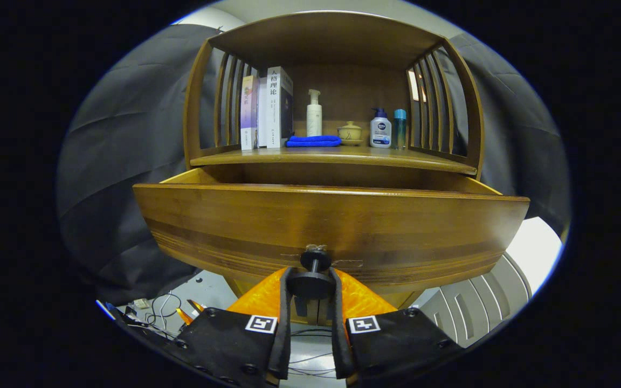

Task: Pull open the drawer, take out the items inside it, and place them on the countertop above the cabinet.

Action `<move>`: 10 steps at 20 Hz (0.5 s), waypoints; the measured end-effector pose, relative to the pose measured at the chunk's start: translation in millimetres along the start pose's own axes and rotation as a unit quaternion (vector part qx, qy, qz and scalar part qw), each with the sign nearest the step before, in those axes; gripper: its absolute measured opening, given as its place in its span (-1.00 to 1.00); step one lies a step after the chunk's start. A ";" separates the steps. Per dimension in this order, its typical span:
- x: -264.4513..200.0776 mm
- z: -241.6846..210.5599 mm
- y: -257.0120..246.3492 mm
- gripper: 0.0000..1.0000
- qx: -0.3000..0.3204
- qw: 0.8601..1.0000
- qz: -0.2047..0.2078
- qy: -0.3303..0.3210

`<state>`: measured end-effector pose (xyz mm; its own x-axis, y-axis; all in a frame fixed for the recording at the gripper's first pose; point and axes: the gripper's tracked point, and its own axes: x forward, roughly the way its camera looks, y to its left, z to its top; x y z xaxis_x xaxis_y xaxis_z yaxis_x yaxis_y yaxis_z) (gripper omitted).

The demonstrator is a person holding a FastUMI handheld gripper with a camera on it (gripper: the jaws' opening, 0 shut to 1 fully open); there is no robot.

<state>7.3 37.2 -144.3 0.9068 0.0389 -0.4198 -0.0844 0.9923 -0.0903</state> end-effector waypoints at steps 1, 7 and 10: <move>-1.4 -1.6 1.0 -0.32 -0.004 1.000 0.001 0.004; -12.2 -8.0 2.5 -0.31 -0.027 0.999 0.015 0.007; -16.5 -10.8 2.1 -0.32 -0.029 0.999 0.022 0.009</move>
<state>-12.3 37.4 -147.4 0.8942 0.0796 -0.4404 -0.1484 0.9811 -0.1239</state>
